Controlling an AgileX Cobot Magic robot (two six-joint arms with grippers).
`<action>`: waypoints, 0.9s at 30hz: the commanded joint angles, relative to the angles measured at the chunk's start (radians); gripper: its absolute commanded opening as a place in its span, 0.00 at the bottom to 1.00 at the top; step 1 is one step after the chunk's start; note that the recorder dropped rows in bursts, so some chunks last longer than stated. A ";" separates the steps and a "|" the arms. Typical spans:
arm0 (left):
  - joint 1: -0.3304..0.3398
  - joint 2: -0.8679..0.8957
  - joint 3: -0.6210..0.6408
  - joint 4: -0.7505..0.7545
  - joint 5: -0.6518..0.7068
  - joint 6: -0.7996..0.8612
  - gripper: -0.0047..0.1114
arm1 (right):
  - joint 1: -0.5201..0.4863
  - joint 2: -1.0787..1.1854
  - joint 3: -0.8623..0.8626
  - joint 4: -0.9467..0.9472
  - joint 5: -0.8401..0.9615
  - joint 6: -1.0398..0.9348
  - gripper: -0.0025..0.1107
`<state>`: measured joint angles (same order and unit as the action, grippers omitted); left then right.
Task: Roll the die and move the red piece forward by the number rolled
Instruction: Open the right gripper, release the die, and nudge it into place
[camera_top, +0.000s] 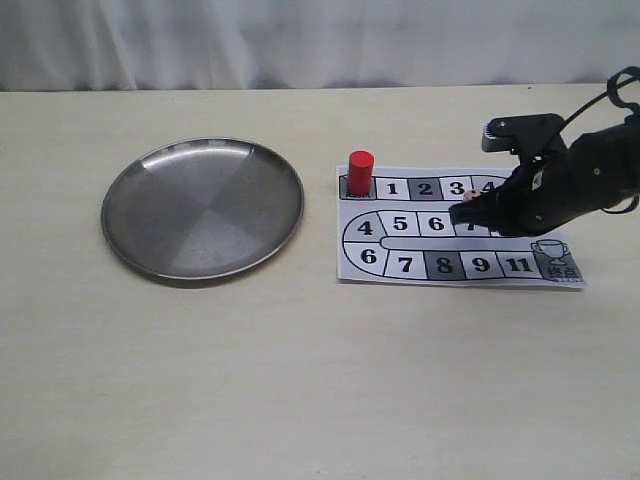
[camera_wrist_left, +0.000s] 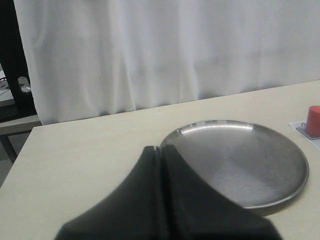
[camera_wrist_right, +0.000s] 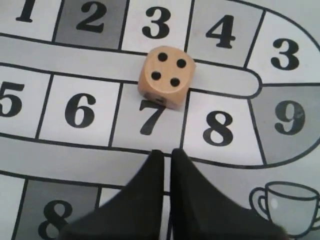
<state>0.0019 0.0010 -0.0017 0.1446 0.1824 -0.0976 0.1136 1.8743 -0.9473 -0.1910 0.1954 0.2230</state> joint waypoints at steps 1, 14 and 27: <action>-0.002 -0.001 0.002 0.000 -0.009 -0.001 0.04 | -0.007 0.006 0.008 -0.005 -0.066 -0.002 0.06; -0.002 -0.001 0.002 0.000 -0.009 -0.001 0.04 | -0.007 0.090 0.008 -0.005 -0.161 -0.002 0.06; -0.002 -0.001 0.002 0.000 -0.009 -0.001 0.04 | -0.007 0.102 0.008 -0.005 -0.167 -0.002 0.06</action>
<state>0.0019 0.0010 -0.0017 0.1446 0.1824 -0.0976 0.1136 1.9774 -0.9434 -0.1910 0.0404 0.2230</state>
